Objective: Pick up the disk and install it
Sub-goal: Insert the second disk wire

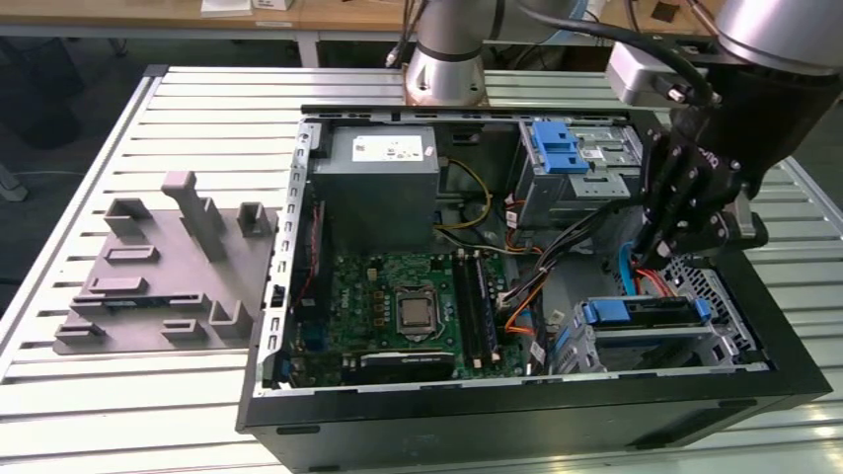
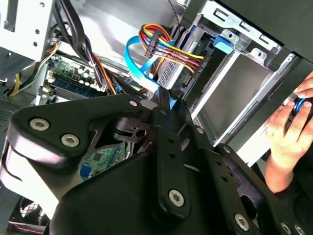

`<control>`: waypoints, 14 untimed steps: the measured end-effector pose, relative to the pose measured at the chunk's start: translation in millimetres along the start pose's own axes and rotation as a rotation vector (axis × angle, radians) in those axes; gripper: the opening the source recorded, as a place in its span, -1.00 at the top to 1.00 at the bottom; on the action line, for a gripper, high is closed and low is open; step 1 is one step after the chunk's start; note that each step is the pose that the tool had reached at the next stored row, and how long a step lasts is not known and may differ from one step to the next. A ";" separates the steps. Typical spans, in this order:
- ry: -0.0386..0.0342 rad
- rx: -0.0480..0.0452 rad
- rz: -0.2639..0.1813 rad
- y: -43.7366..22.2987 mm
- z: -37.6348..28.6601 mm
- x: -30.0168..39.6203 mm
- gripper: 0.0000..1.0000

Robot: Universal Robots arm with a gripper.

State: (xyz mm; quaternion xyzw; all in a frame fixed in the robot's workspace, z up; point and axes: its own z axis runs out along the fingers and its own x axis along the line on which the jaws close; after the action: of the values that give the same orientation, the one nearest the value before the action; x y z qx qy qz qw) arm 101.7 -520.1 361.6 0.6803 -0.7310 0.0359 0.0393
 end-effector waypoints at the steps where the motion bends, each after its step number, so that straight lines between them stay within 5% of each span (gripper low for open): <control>1: -0.0003 0.0000 0.000 -0.1 1.2 0.7 0.51; 8: -0.0060 -0.0004 0.000 -1.6 10.3 3.8 0.51; 14: -0.0226 -0.0016 0.000 -2.8 15.9 9.3 0.51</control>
State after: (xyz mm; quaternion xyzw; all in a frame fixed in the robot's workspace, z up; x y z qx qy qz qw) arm 103.7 -531.3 346.7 0.6807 -0.7314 0.0276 0.0316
